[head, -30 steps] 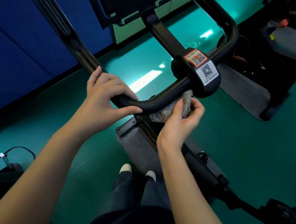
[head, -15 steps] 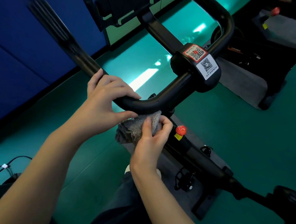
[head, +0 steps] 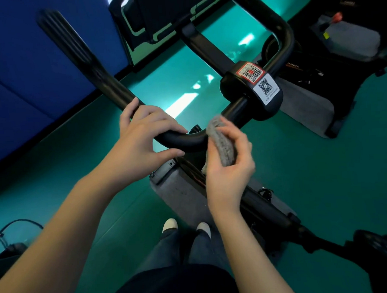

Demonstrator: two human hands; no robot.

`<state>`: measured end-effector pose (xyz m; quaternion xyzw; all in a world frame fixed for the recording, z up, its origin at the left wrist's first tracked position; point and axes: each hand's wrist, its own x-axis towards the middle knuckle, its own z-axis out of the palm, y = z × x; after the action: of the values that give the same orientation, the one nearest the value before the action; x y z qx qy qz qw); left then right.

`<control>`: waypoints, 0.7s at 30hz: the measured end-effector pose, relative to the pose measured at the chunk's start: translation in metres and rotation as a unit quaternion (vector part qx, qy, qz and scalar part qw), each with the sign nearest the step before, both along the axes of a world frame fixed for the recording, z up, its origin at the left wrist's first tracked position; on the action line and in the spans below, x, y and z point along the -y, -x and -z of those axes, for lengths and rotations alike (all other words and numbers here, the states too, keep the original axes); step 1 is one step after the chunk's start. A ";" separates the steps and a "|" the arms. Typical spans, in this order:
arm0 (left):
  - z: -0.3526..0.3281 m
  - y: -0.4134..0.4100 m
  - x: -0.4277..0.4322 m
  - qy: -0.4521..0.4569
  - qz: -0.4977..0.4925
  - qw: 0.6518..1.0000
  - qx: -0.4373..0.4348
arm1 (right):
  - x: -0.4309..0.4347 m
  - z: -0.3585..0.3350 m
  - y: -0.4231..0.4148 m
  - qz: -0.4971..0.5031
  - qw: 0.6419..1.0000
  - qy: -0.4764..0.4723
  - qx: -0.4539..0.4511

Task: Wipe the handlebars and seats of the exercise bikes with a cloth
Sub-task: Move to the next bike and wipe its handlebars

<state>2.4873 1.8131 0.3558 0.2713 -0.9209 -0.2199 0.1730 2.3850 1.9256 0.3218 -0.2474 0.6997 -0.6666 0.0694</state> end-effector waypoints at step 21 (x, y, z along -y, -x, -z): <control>-0.004 -0.002 -0.004 0.023 0.013 0.999 0.027 | -0.022 -0.017 -0.012 -0.120 0.983 -0.106 -0.088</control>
<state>2.4892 1.8170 0.3596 0.2608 -0.9336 -0.1937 0.1509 2.3971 1.9475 0.3384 -0.3785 0.7352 -0.5509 0.1132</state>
